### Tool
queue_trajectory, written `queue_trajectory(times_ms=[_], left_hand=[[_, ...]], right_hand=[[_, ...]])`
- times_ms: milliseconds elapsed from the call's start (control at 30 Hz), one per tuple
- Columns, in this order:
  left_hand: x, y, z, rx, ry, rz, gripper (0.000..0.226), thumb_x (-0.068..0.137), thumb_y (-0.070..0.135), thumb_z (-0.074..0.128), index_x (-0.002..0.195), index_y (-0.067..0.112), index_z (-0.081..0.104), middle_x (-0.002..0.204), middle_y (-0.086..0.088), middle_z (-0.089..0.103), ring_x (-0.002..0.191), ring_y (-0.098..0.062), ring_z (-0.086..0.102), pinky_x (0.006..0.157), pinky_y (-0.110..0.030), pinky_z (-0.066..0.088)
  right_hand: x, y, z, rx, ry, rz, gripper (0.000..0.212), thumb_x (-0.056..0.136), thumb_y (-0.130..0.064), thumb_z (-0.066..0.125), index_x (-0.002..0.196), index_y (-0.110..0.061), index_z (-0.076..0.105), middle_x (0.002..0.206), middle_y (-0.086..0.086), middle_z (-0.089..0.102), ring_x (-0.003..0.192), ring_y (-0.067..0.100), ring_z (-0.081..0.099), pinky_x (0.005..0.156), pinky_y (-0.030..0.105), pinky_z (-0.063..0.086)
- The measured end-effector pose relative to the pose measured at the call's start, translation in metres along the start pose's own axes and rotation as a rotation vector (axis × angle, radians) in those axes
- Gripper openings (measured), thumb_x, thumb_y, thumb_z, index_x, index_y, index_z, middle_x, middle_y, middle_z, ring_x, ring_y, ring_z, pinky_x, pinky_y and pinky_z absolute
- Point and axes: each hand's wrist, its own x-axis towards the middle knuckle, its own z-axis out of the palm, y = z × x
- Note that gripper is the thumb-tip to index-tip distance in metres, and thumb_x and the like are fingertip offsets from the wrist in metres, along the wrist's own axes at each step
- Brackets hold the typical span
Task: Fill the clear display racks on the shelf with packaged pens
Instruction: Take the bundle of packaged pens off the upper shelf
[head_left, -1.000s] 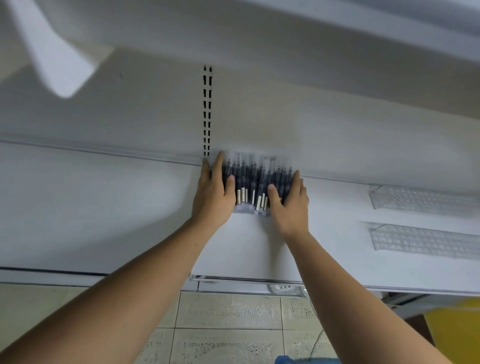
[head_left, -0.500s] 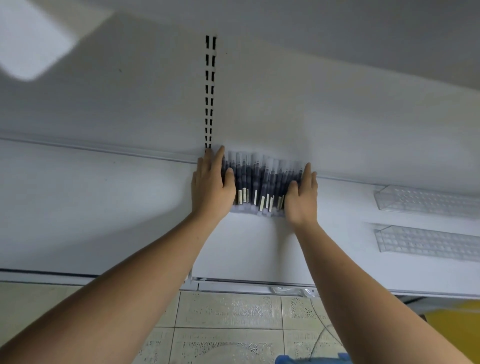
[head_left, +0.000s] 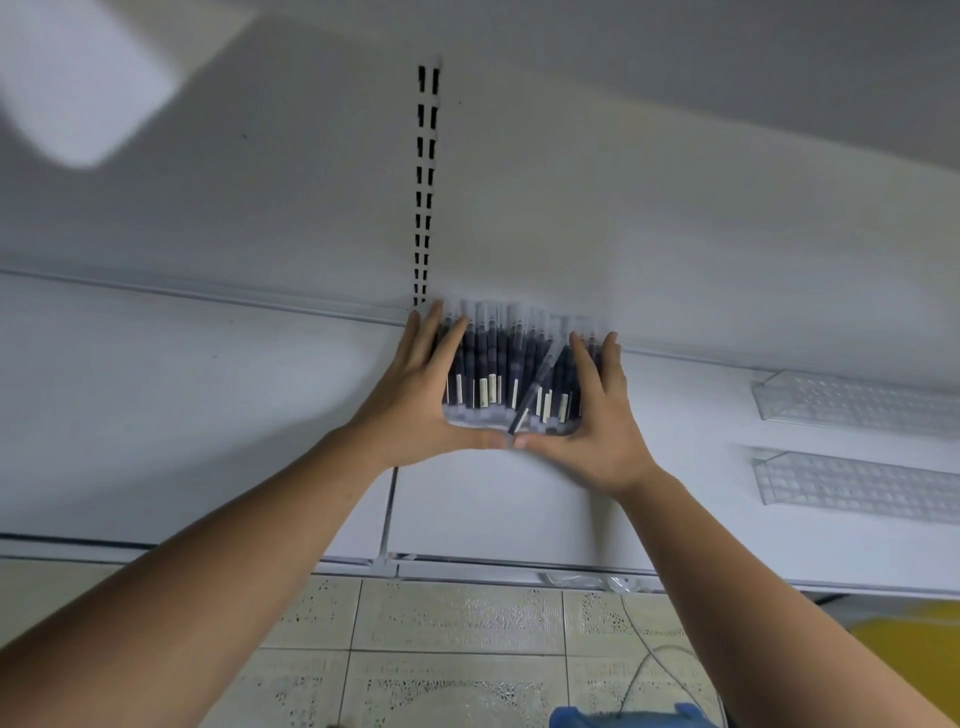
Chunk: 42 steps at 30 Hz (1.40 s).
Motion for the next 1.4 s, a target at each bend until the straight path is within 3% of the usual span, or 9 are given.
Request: queue_trajectory(times_ms=[167, 333, 433, 700, 933, 1033, 1100, 1233, 1400], left_hand=[[0.0, 0.001, 0.004, 0.068, 0.015, -0.005, 0.139, 0.059, 0.091, 0.067, 0.166, 0.031, 0.003, 0.17, 0.014, -0.026, 0.158, -0.025, -0.023, 0.125, -0.061, 0.021], [0.005, 0.018, 0.008, 0.049, 0.095, -0.108, 0.123, 0.068, 0.096, 0.057, 0.165, 0.038, 0.007, 0.172, 0.015, -0.019, 0.159, -0.025, -0.018, 0.128, -0.056, 0.018], [0.008, 0.023, 0.01, 0.045, 0.095, -0.127, 0.125, 0.067, 0.097, 0.054, 0.165, 0.038, 0.003, 0.172, 0.013, -0.02, 0.159, -0.026, -0.019, 0.128, -0.056, 0.016], [0.003, 0.003, 0.006, 0.045, 0.051, 0.001, 0.142, 0.061, 0.082, 0.078, 0.167, 0.027, 0.001, 0.17, 0.007, -0.028, 0.158, -0.025, -0.021, 0.126, -0.059, 0.022], [0.014, 0.008, 0.005, 0.071, 0.044, -0.034, 0.148, 0.052, 0.097, 0.064, 0.167, 0.026, 0.002, 0.172, 0.008, -0.023, 0.159, -0.03, -0.019, 0.126, -0.063, 0.016], [0.012, 0.007, 0.009, -0.012, 0.113, -0.05, 0.137, 0.061, 0.095, 0.063, 0.166, 0.029, 0.006, 0.173, 0.01, -0.017, 0.16, -0.024, -0.016, 0.129, -0.052, 0.01], [0.012, 0.007, 0.011, -0.072, 0.19, -0.092, 0.118, 0.076, 0.087, 0.057, 0.166, 0.028, 0.011, 0.174, 0.012, -0.011, 0.16, -0.016, -0.011, 0.13, -0.045, 0.009], [0.017, 0.01, 0.014, -0.112, 0.312, -0.151, 0.087, 0.097, 0.062, 0.056, 0.165, 0.024, 0.018, 0.175, 0.008, 0.003, 0.16, -0.013, 0.002, 0.13, -0.044, 0.014], [0.024, 0.014, 0.016, -0.08, 0.335, -0.241, 0.093, 0.096, 0.062, 0.059, 0.166, 0.022, 0.013, 0.175, 0.005, 0.0, 0.16, -0.013, 0.006, 0.127, -0.034, 0.019]], right_hand=[[0.002, -0.004, 0.0, -0.147, -0.025, -0.053, 0.143, 0.046, -0.101, 0.065, 0.162, -0.046, 0.003, 0.171, 0.008, -0.018, 0.158, 0.028, -0.017, 0.126, 0.059, 0.016], [0.004, -0.012, 0.0, -0.109, -0.017, 0.006, 0.116, 0.064, -0.097, 0.06, 0.159, -0.052, 0.01, 0.172, 0.008, -0.016, 0.159, 0.025, -0.017, 0.127, 0.057, 0.013], [0.005, -0.009, -0.002, -0.074, -0.015, 0.013, 0.113, 0.067, -0.094, 0.06, 0.16, -0.052, 0.01, 0.172, 0.003, -0.016, 0.159, 0.021, -0.016, 0.128, 0.056, 0.013], [0.006, 0.003, 0.002, -0.197, 0.032, -0.118, 0.123, 0.065, -0.092, 0.063, 0.163, -0.044, 0.006, 0.173, 0.002, -0.016, 0.159, 0.029, -0.013, 0.127, 0.061, 0.011], [0.011, 0.005, 0.0, -0.22, 0.034, -0.103, 0.122, 0.064, -0.093, 0.064, 0.162, -0.045, 0.008, 0.173, 0.0, -0.013, 0.159, 0.025, -0.014, 0.128, 0.056, 0.005], [0.009, 0.009, -0.003, -0.075, 0.043, -0.057, 0.123, 0.061, -0.097, 0.059, 0.162, -0.047, 0.008, 0.173, -0.005, -0.012, 0.159, 0.016, -0.013, 0.129, 0.051, 0.005], [0.008, 0.011, -0.002, 0.06, 0.095, -0.005, 0.107, 0.074, -0.092, 0.053, 0.162, -0.047, 0.011, 0.173, -0.008, -0.01, 0.159, 0.011, -0.012, 0.129, 0.048, 0.006], [0.015, 0.01, -0.003, 0.255, 0.242, 0.192, 0.073, 0.1, -0.065, 0.047, 0.162, -0.043, 0.017, 0.173, -0.008, -0.005, 0.159, 0.01, -0.007, 0.125, 0.034, 0.003], [0.028, 0.012, -0.005, 0.22, 0.27, 0.326, 0.074, 0.103, -0.056, 0.048, 0.164, -0.024, 0.021, 0.173, 0.001, 0.011, 0.159, 0.016, 0.007, 0.129, 0.04, 0.012]])
